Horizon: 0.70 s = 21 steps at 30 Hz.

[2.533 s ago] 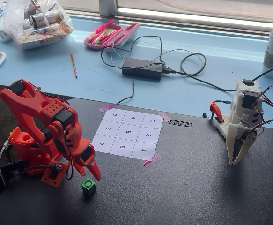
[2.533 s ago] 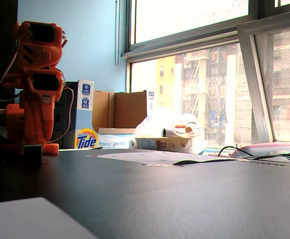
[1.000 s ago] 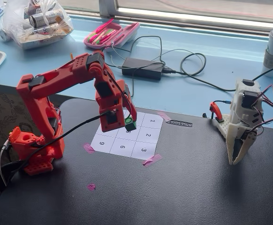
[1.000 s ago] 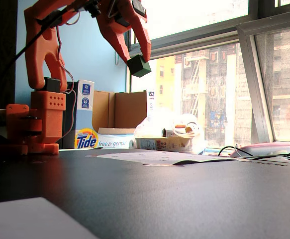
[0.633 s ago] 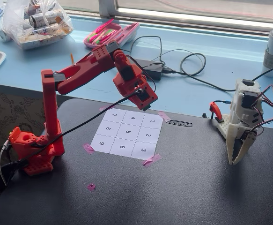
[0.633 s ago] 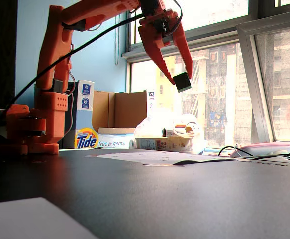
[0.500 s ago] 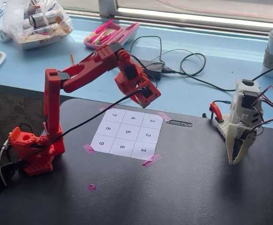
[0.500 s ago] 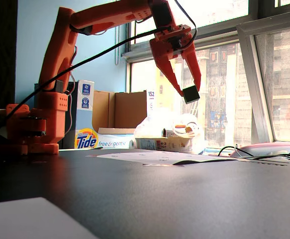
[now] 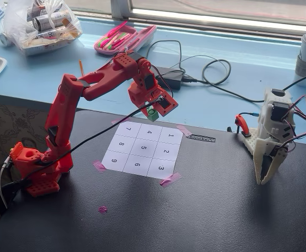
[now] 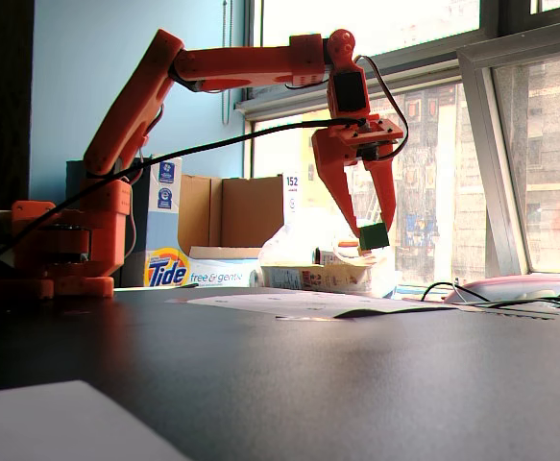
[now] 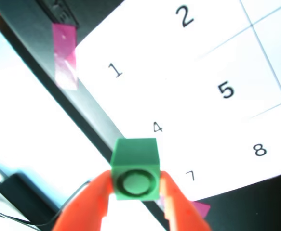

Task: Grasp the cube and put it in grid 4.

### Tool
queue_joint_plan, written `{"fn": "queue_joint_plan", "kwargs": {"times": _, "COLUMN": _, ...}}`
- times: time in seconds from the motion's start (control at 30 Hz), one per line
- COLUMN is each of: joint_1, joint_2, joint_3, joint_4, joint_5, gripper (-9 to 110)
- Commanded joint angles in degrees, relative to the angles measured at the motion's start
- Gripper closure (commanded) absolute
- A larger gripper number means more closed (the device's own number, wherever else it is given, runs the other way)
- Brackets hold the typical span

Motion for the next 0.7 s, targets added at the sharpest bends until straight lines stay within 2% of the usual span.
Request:
{"fn": "queue_joint_plan", "kwargs": {"times": 0.0, "joint_1": 0.53, "joint_2": 0.0, "joint_3": -0.26, "joint_4": -1.41, "joint_5": 0.53, "gripper": 101}}
{"fn": "queue_joint_plan", "kwargs": {"times": 0.4, "joint_1": 1.76, "joint_2": -2.29, "joint_3": 9.93, "joint_4": -8.79, "joint_5": 2.55, "gripper": 101}}
{"fn": "queue_joint_plan", "kwargs": {"times": 0.67, "joint_1": 1.49, "joint_2": -2.46, "joint_3": 10.2, "joint_4": -9.58, "joint_5": 2.37, "gripper": 101}}
